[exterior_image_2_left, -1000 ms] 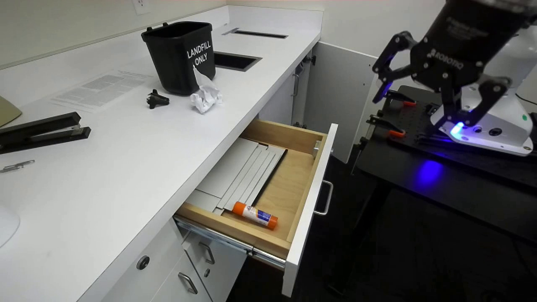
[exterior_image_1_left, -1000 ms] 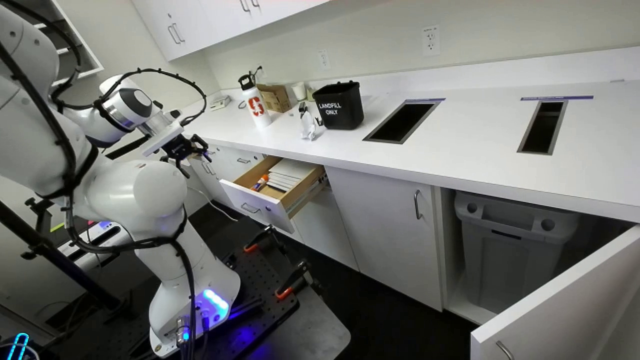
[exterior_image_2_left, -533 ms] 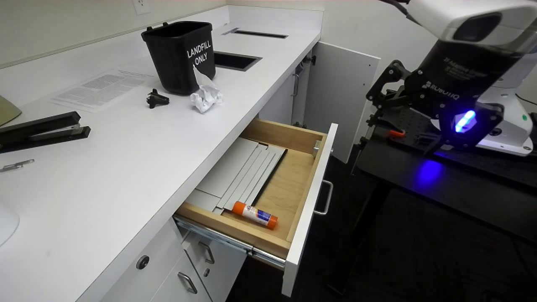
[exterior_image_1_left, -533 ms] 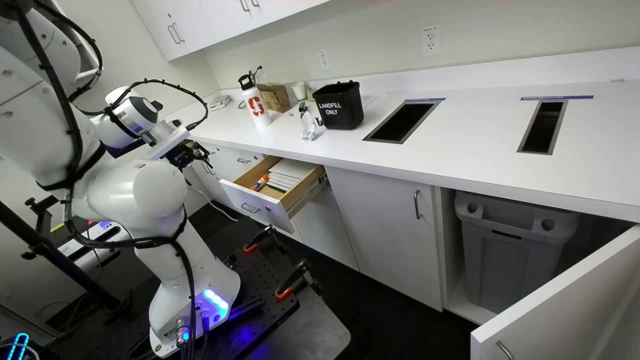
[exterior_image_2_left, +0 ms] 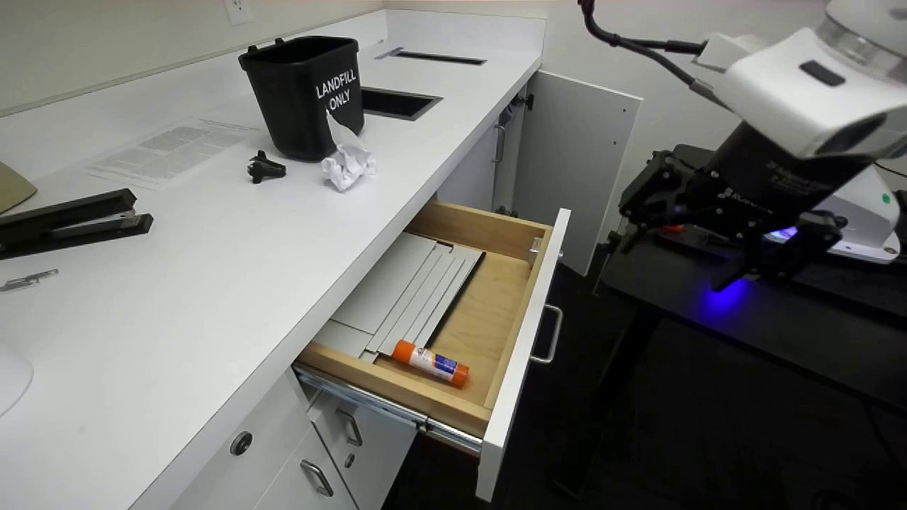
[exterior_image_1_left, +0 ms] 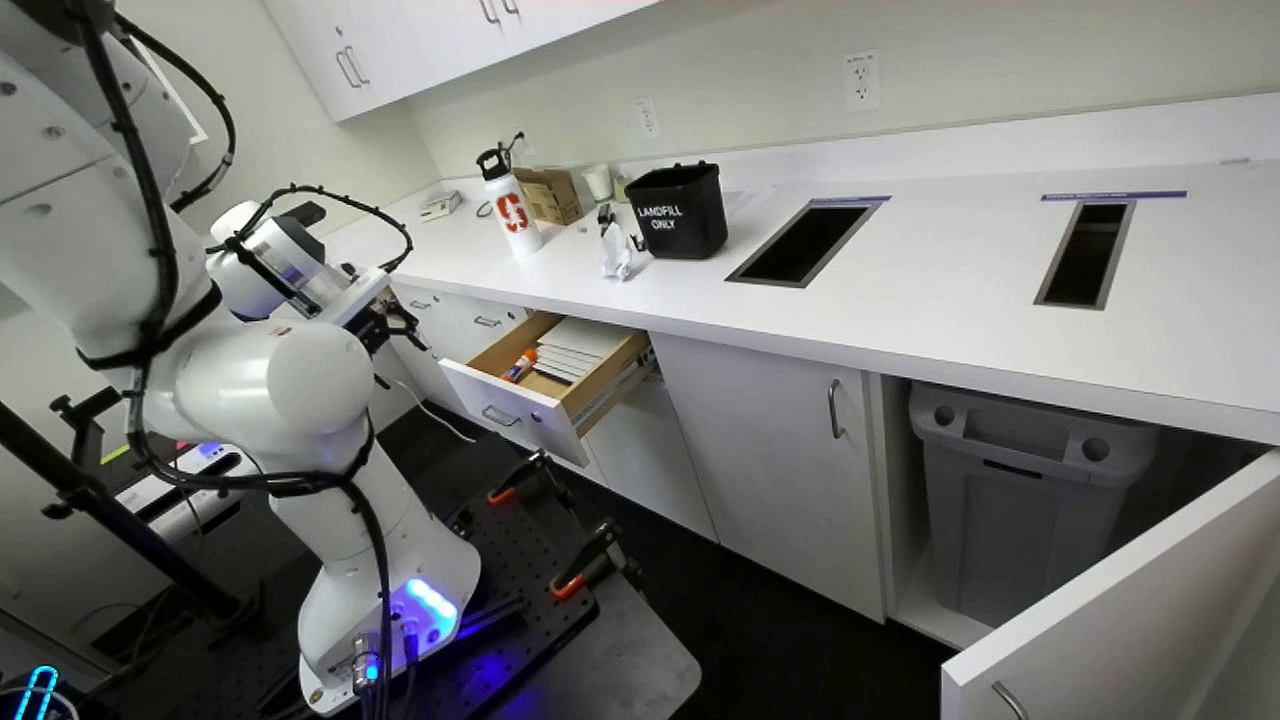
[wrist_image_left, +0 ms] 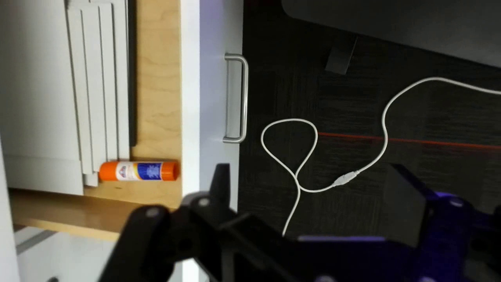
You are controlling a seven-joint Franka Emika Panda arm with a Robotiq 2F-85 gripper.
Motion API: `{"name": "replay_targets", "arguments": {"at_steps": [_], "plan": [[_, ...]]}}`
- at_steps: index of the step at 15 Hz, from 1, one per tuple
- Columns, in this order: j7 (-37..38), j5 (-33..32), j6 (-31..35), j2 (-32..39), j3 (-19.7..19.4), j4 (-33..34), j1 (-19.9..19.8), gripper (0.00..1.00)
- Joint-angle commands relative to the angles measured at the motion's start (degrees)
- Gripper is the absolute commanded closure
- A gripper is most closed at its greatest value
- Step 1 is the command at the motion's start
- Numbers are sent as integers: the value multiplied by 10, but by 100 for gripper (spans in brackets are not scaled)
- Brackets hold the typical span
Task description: Close the drawer
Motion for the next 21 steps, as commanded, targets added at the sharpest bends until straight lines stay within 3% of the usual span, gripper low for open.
{"name": "replay_targets", "arguments": {"at_steps": [1, 3, 4, 8, 9, 10, 19, 21], "plan": [[-12, -114, 53, 79, 5, -1, -12, 0], [-19, -184, 48, 123, -5, 7, -6, 0], [-5, -137, 38, 80, -1, -4, 0, 0], [-3, -141, 38, 95, -3, -2, 0, 0], [3, -157, 9, 89, -3, -1, 5, 25], [-4, -178, -6, 93, -3, 3, 8, 26], [-89, -457, 3, 199, -26, 52, 4, 95], [-129, -507, 4, 241, -41, 74, 0, 100]]}}
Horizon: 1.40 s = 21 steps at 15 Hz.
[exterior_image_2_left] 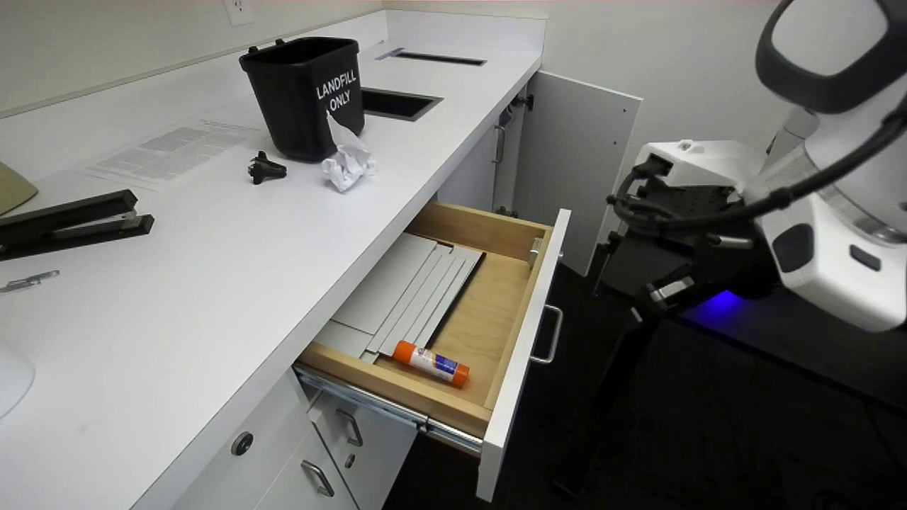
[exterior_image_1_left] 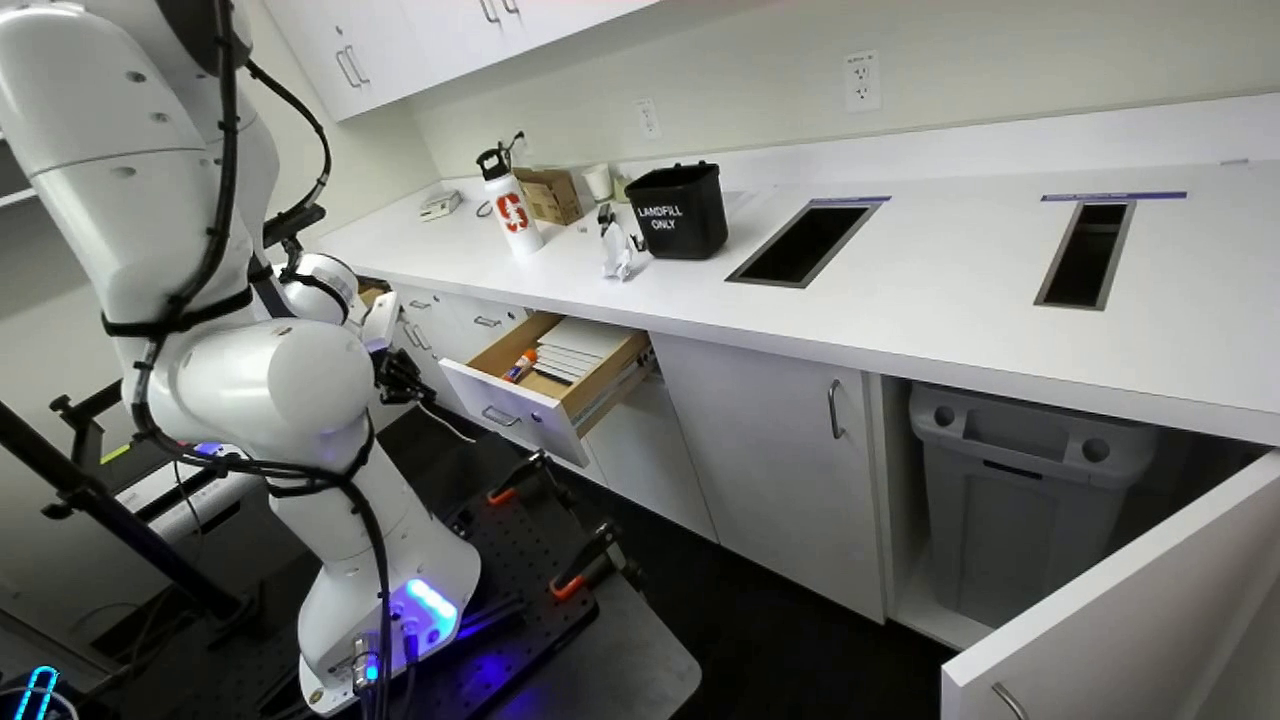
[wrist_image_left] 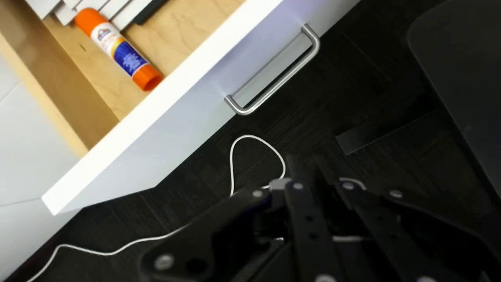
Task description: Close the drawer
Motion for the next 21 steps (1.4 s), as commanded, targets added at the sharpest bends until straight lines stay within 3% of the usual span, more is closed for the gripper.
{"name": "replay_targets", "arguments": {"at_steps": [1, 2, 8, 16, 21], "plan": [[-82, -77, -7, 84, -28, 49, -2, 100], [-41, -44, -1, 36, -13, 18, -3, 100], [-47, -48, -1, 54, -15, 25, -5, 100], [-80, -207, -12, 160, -119, 88, -6, 100], [-154, -247, -69, 200, -137, 136, 13, 100]]}}
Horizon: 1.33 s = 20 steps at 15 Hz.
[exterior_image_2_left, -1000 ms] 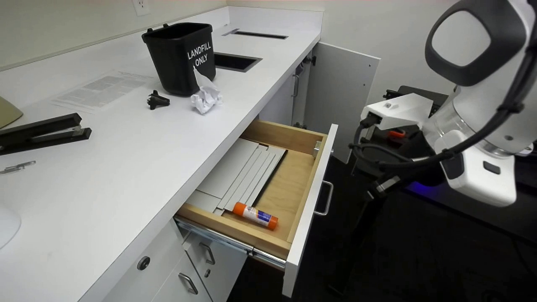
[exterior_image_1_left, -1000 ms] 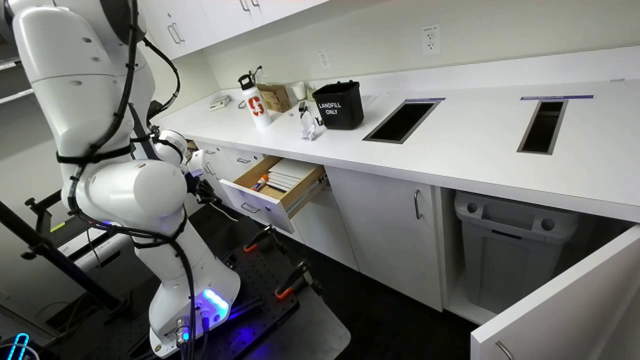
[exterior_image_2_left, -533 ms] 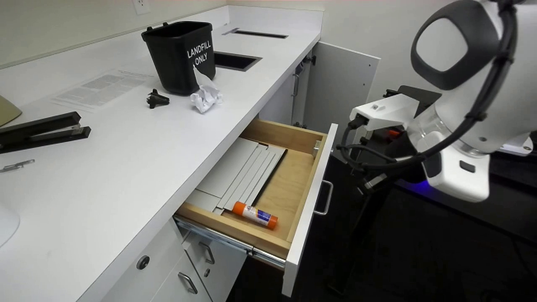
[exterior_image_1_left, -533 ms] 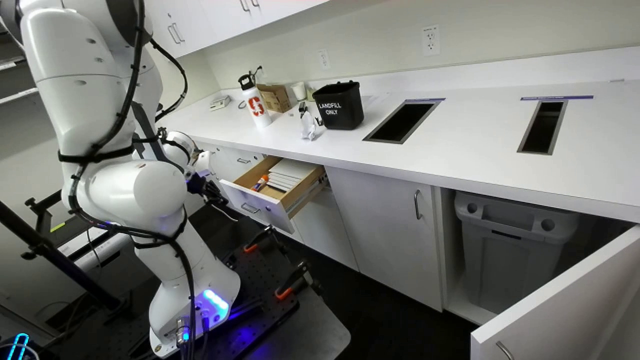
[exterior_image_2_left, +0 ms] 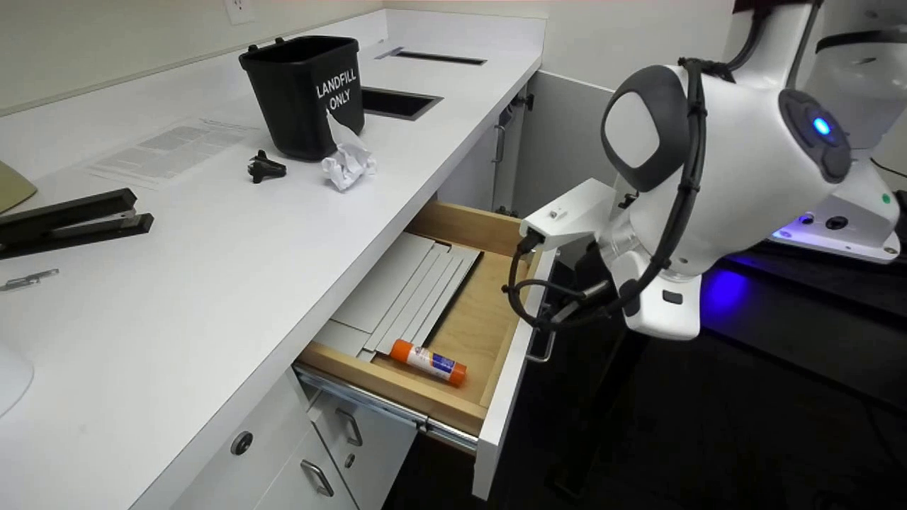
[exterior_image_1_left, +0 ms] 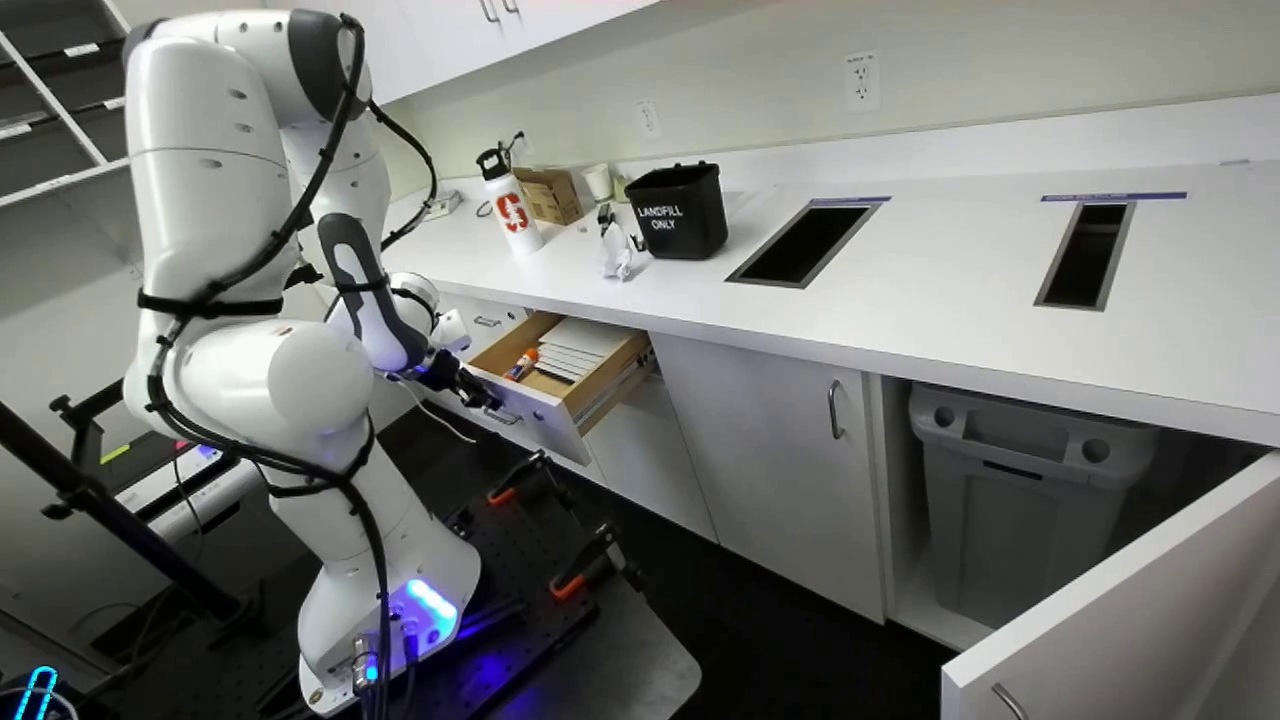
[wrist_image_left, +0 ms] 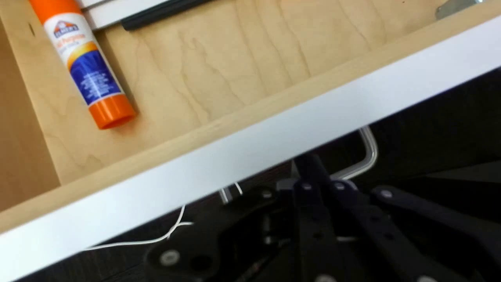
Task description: Close the drawer
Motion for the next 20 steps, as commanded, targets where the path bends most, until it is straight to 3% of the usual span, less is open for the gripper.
{"name": "replay_targets", "arguments": {"at_steps": [1, 10, 20], "plan": [[-68, -10, -75, 17, -2, 36, 24, 100], [-185, -48, -235, 33, -19, 96, 62, 100], [-191, -62, -222, 56, -27, 114, 48, 99]]}}
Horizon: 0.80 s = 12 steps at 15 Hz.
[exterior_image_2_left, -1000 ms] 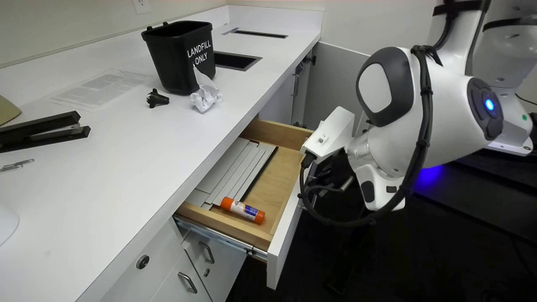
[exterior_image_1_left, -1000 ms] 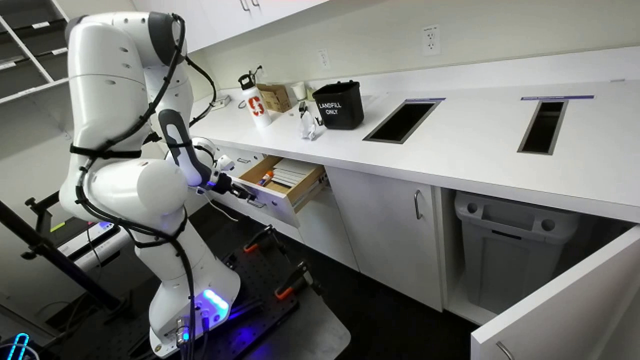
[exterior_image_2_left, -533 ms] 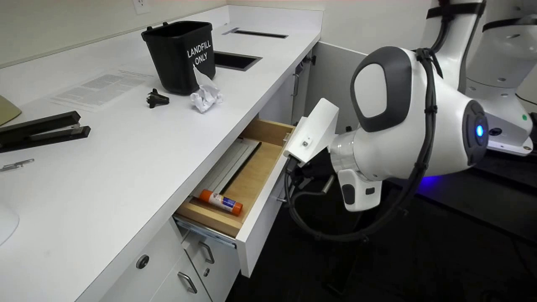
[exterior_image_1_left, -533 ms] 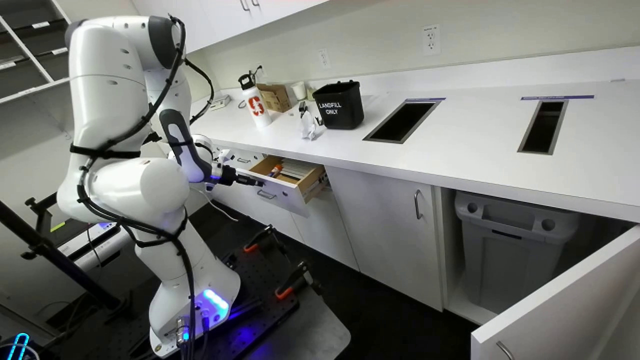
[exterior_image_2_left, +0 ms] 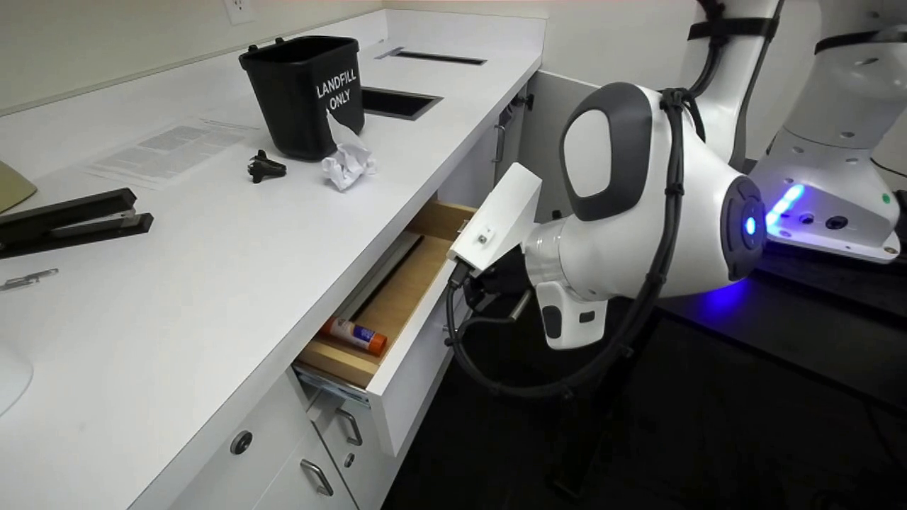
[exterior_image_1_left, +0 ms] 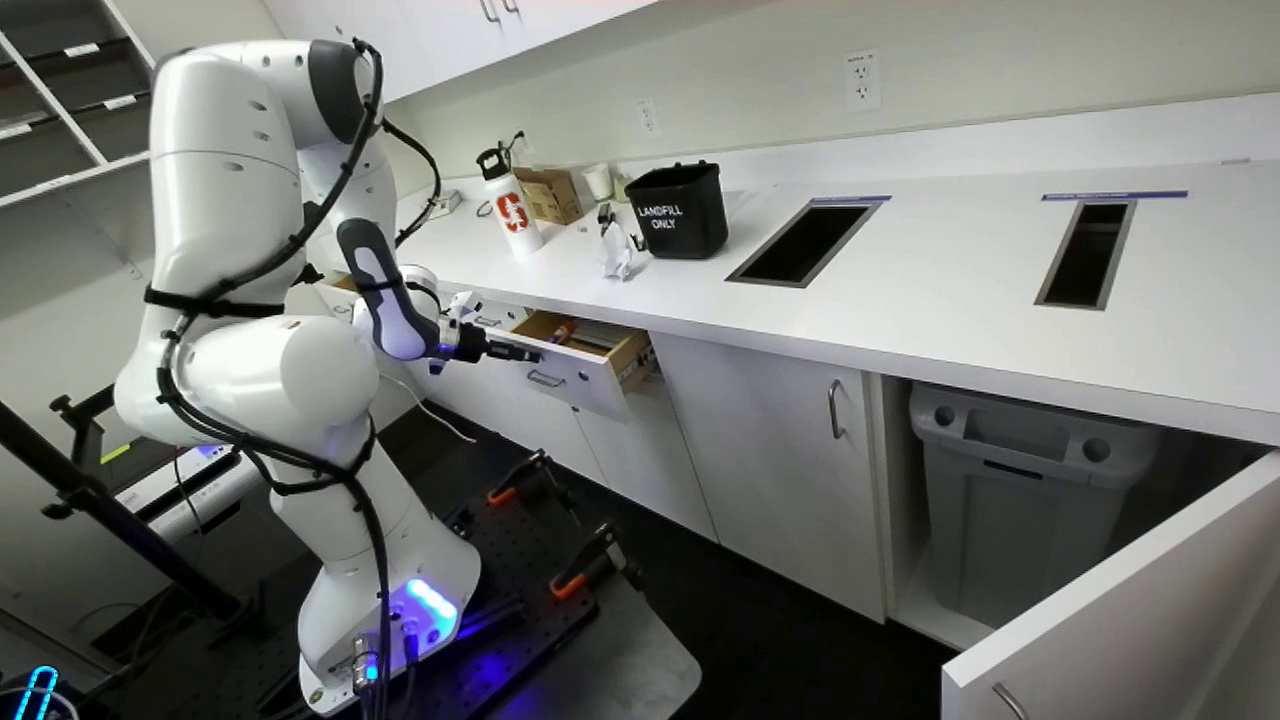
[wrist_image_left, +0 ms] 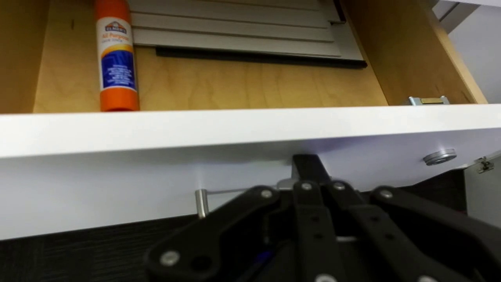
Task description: Close the drawer
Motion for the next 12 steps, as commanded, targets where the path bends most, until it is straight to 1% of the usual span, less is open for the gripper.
{"name": "replay_targets", "arguments": {"at_steps": [1, 3, 6, 8, 11, 12], "plan": [[8, -12, -14, 4, 1, 2, 0, 100], [12, -59, -47, 14, -18, 12, 15, 100], [4, -126, -66, 40, -36, 28, 13, 100], [3, -162, -65, 56, -44, 43, 7, 100], [-2, -191, -59, 75, -55, 67, -1, 100], [-15, -176, -51, 73, -51, 72, -5, 100]]}}
